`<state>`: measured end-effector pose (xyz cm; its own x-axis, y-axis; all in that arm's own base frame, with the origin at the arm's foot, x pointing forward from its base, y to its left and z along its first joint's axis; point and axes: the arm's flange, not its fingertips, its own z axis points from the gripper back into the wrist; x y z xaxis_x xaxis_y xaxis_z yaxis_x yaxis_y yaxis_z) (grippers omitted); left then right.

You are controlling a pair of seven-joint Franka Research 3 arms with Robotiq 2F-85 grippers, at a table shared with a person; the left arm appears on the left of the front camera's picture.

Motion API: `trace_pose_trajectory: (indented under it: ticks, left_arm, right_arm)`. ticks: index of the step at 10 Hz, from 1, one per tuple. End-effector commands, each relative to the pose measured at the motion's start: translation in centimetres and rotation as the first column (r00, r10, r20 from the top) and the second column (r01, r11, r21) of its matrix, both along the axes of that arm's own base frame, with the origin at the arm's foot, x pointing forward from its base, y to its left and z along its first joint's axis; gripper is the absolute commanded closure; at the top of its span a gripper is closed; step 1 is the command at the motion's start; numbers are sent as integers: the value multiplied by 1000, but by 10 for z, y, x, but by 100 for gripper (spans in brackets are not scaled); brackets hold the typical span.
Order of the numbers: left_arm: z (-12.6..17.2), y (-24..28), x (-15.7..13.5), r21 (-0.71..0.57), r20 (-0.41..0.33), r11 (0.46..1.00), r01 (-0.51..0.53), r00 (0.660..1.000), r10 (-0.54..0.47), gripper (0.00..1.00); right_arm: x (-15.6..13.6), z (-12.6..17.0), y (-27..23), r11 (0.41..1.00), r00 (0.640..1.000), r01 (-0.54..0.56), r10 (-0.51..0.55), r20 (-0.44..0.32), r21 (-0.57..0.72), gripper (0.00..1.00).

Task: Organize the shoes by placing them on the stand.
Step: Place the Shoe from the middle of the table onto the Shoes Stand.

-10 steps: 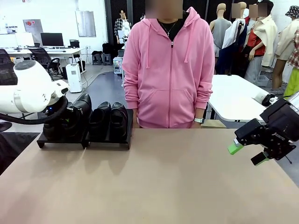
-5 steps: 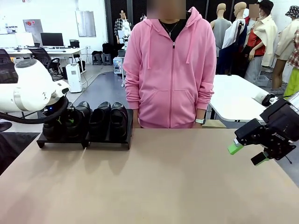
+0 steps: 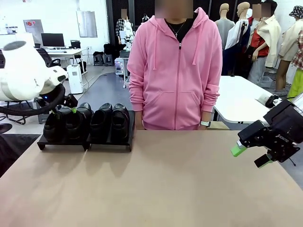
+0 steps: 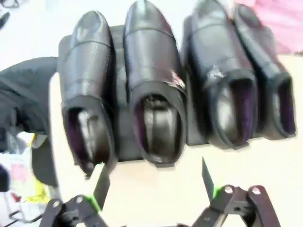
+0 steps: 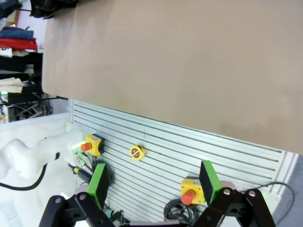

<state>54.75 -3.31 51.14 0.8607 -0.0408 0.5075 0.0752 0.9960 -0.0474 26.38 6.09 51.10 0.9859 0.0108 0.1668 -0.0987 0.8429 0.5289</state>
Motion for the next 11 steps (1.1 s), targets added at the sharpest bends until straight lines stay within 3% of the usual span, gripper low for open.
trace_pose_trajectory:
  ticks: [1, 2, 3, 5, 6, 8, 9, 10, 11]
  left_arm:
    - [35, 11, -70, -43, -57, 994, 104, 993, -106, 0]
    - [48, 16, -102, -94, -51, 979, 181, 981, -186, 0]
    - [52, 24, -140, -146, -98, 960, 239, 962, -255, 0]
    - [44, 47, -204, -297, -21, 898, 325, 938, -346, 0]
    - [29, 65, -219, -415, 25, 890, 188, 980, -195, 0]
    - [-9, 78, -221, -622, 75, 767, 156, 987, -140, 0]
    - [-16, 80, -207, -651, 54, 747, 135, 990, -132, 0]
    - [-18, 78, -194, -613, -51, 786, 82, 988, -144, 0]
    - [7, 93, -221, -605, 22, 787, 122, 990, -137, 0]
  right_arm:
    - [4, 1, -1, 1000, 1000, -20, 19, 22, 24, 0]
    - [4, 1, -1, 1000, 1000, -20, 19, 22, 24, 0]
    - [4, 1, -1, 1000, 1000, -20, 19, 22, 24, 0]
    - [4, 1, -1, 1000, 1000, -20, 19, 22, 24, 0]
    - [4, 1, -1, 1000, 1000, -20, 19, 22, 24, 0]
    - [4, 1, -1, 1000, 1000, -20, 19, 22, 24, 0]
    - [4, 1, -1, 1000, 1000, -20, 19, 22, 24, 0]
    - [4, 1, -1, 1000, 1000, -20, 19, 22, 24, 0]
    - [4, 1, -1, 1000, 1000, -20, 19, 22, 24, 0]
